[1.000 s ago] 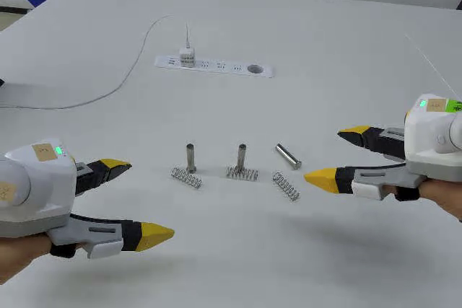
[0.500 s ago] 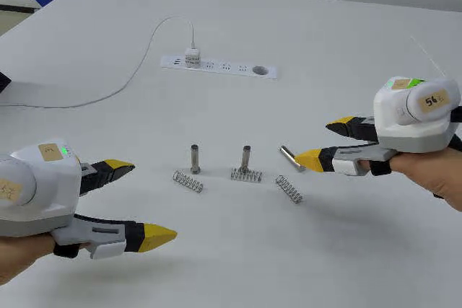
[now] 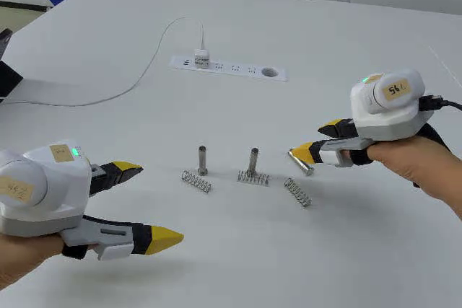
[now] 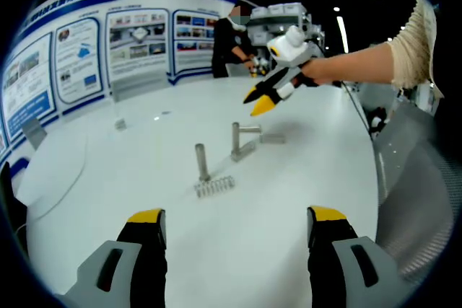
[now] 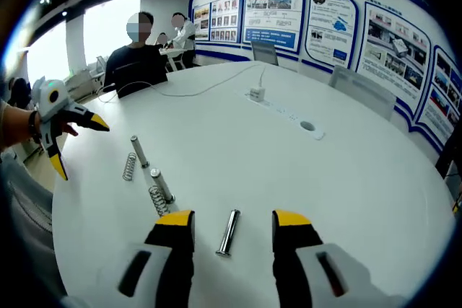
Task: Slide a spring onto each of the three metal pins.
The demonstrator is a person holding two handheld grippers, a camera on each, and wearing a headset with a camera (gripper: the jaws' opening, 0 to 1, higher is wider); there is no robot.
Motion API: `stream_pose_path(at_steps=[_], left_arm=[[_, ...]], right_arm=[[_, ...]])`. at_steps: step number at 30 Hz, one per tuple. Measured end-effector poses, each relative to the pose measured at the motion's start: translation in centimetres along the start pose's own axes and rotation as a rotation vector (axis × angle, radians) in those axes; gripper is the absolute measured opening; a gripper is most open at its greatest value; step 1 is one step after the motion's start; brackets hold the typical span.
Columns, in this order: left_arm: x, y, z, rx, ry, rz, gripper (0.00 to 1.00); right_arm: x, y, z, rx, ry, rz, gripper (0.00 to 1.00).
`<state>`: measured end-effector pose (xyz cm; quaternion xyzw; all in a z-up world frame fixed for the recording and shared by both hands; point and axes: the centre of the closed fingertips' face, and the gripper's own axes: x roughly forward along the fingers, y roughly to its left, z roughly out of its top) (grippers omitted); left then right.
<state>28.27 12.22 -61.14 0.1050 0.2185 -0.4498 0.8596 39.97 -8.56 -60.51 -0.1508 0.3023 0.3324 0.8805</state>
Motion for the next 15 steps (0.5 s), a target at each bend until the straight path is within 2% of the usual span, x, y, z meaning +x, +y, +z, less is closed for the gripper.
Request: stream_pose_path(at_steps=[9,15], left_arm=[[0.0,0.1,-0.2,-0.009,0.002,0.002,0.81],[0.1,0.1,-0.3,-0.014,0.005,0.003,0.8]], right_arm=[[1.7,-0.1,-0.6,0.018,0.044,-0.023,0.32],[2.5,-0.2,-0.9,0.019,0.072,-0.038,0.29]])
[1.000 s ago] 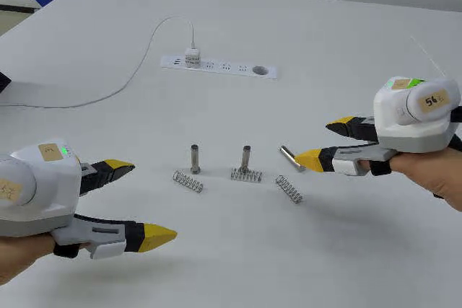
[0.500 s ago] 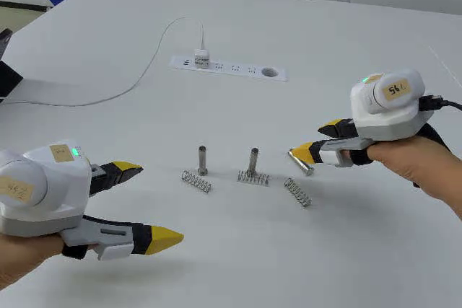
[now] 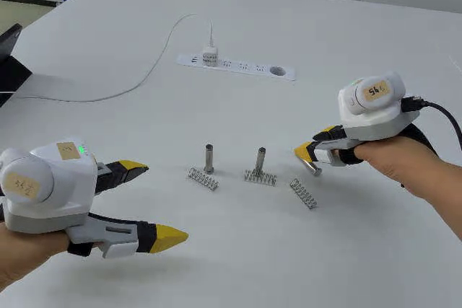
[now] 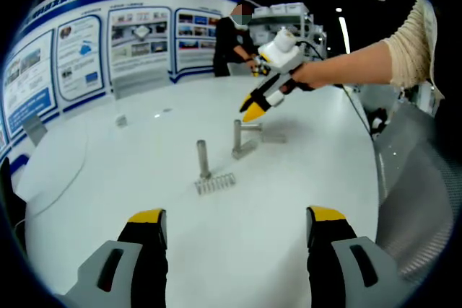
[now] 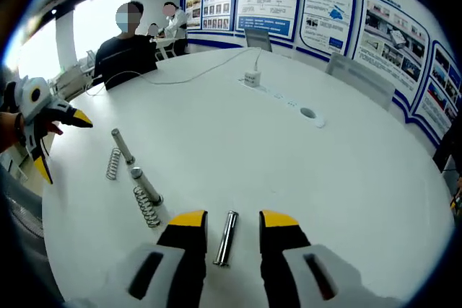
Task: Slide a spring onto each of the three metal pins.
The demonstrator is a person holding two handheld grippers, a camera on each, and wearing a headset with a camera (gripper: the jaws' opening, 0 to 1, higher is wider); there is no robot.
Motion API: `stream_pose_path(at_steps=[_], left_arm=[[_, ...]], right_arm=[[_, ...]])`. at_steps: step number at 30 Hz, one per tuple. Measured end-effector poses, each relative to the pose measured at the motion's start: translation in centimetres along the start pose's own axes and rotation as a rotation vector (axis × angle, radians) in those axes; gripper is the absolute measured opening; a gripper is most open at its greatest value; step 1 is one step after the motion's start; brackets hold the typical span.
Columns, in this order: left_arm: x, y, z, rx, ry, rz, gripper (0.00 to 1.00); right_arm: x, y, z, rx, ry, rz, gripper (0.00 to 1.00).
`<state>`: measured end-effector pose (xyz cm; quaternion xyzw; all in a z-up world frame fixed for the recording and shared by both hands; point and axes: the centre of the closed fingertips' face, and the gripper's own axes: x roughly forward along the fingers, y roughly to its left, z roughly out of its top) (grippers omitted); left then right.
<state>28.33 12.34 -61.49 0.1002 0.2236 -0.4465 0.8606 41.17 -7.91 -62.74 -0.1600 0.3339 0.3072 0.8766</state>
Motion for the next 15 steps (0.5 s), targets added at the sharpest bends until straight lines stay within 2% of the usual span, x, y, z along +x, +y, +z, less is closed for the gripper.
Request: stream_pose_path(at_steps=[11,15], left_arm=[[0.0,0.1,-0.2,-0.011,-0.003,0.003,0.8],[-0.1,0.1,-0.3,-0.013,-0.002,0.003,0.79]], right_arm=[[1.1,0.1,-0.8,0.018,0.047,-0.001,0.19],[1.4,0.1,-1.0,0.021,0.061,-0.001,0.18]])
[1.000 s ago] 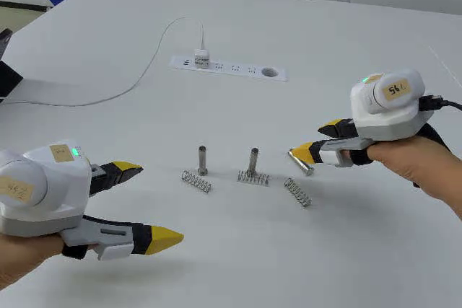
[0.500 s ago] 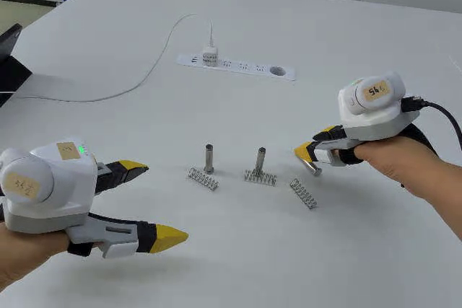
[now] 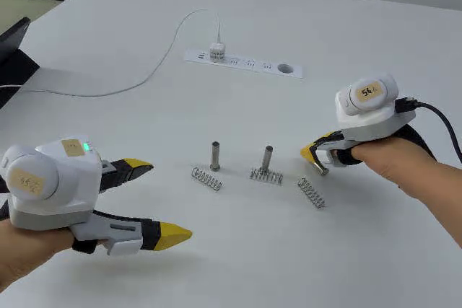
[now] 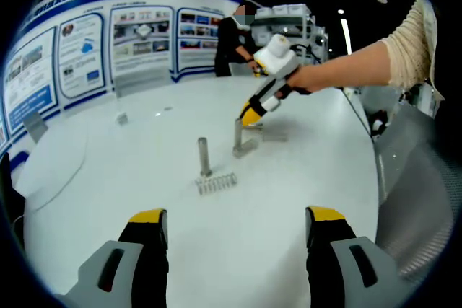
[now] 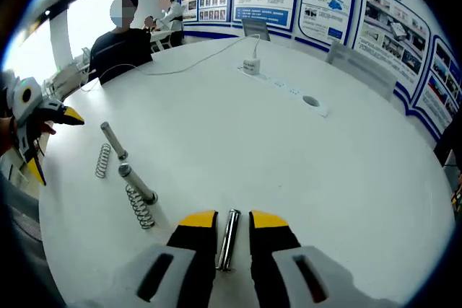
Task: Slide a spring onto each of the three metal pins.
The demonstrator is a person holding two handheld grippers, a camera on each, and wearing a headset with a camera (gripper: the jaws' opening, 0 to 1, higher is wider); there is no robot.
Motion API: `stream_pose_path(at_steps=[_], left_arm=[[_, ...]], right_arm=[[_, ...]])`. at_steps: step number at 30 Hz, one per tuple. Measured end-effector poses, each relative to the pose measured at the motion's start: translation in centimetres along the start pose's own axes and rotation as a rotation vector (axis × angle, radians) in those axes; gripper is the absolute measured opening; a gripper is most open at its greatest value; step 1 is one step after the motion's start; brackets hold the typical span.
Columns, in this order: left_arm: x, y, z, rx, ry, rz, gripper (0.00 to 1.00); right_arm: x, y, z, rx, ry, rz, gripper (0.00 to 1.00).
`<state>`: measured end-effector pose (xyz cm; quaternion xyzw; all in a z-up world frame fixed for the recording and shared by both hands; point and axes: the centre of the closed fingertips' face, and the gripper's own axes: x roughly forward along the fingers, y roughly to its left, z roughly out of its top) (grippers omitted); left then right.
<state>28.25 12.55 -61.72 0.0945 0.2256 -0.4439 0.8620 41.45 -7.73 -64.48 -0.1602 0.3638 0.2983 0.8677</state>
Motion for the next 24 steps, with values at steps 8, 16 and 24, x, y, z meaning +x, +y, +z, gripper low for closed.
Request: stream_pose_path(at_steps=[8,16,24], left_arm=[[0.0,0.0,-0.2,-0.006,0.0,0.001,0.79],[-0.1,0.1,-0.2,-0.009,-0.004,0.005,0.79],[-0.3,0.2,-0.4,-0.015,-0.005,0.007,0.79]], right_arm=[[0.4,0.0,-0.1,0.018,0.015,0.004,0.13],[0.7,0.0,-0.3,0.041,0.039,0.009,0.12],[1.0,-0.1,-1.0,0.072,0.065,0.016,0.1]])
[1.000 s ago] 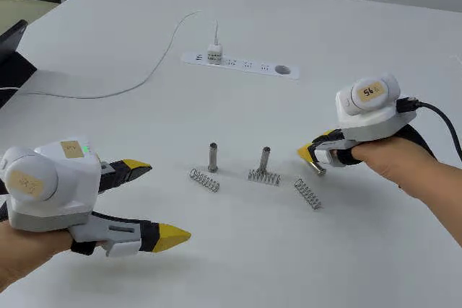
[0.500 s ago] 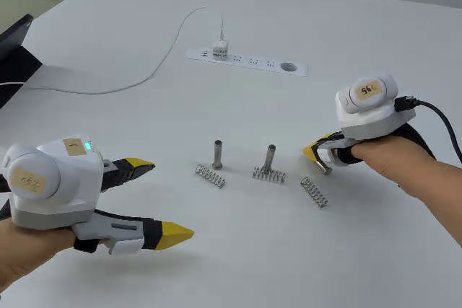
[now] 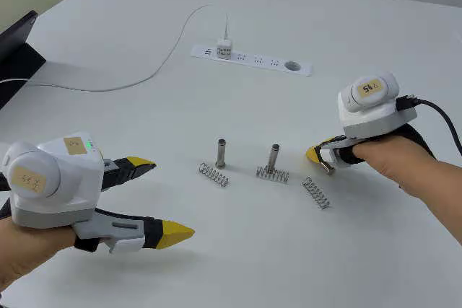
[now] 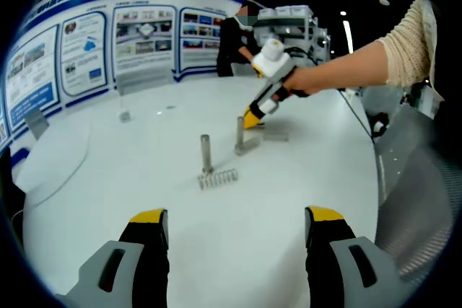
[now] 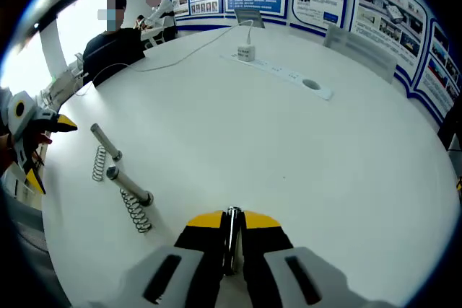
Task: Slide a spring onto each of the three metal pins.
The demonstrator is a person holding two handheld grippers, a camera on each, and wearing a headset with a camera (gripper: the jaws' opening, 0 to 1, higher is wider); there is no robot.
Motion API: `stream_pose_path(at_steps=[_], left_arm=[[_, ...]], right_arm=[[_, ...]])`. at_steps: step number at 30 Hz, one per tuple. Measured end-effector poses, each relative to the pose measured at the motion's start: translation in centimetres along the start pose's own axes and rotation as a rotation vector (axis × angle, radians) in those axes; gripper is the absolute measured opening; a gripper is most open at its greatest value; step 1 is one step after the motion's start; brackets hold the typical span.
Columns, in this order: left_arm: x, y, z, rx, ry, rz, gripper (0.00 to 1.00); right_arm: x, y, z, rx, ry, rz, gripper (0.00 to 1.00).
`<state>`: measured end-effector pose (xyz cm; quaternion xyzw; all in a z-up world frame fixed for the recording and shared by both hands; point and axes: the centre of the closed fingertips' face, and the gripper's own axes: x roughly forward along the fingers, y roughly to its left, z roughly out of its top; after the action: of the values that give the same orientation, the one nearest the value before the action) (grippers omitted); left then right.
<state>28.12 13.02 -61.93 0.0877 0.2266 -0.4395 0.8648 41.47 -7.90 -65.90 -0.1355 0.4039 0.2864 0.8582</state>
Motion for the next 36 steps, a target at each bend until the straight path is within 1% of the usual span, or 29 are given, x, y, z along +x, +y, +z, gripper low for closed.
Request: stream_pose_path(at_steps=[8,11,15,17,18,20,25,31,36], left_arm=[[0.0,0.0,0.0,-0.003,0.0,-0.002,0.78],[0.1,0.0,0.0,-0.003,0.0,-0.003,0.78],[0.1,0.0,0.0,-0.007,-0.003,0.0,0.78],[0.1,0.0,0.1,-0.007,-0.003,0.001,0.78],[0.0,0.0,0.1,-0.006,-0.004,0.002,0.78],[-0.1,0.0,0.2,-0.005,-0.006,0.003,0.78],[-0.2,0.2,0.3,-0.004,-0.005,0.007,0.78],[-0.1,0.0,0.9,0.005,-0.015,0.004,0.78],[-0.1,-0.2,1.0,0.011,-0.017,0.001,0.78]], right_arm=[[0.1,0.1,0.1,0.008,0.008,0.006,0.09],[0.2,0.2,0.2,0.01,0.012,0.0,0.09],[0.3,0.0,0.4,0.041,0.001,-0.018,0.08],[0.3,0.1,0.4,0.033,0.008,-0.025,0.08],[0.2,0.2,0.6,0.018,0.001,-0.026,0.08],[-0.2,0.3,0.9,0.028,-0.014,-0.02,0.08],[-1.3,0.4,1.2,0.034,-0.044,-0.026,0.08],[-2.5,0.5,1.1,0.04,-0.071,-0.032,0.08],[-3.6,0.6,1.0,0.035,-0.094,-0.042,0.09]])
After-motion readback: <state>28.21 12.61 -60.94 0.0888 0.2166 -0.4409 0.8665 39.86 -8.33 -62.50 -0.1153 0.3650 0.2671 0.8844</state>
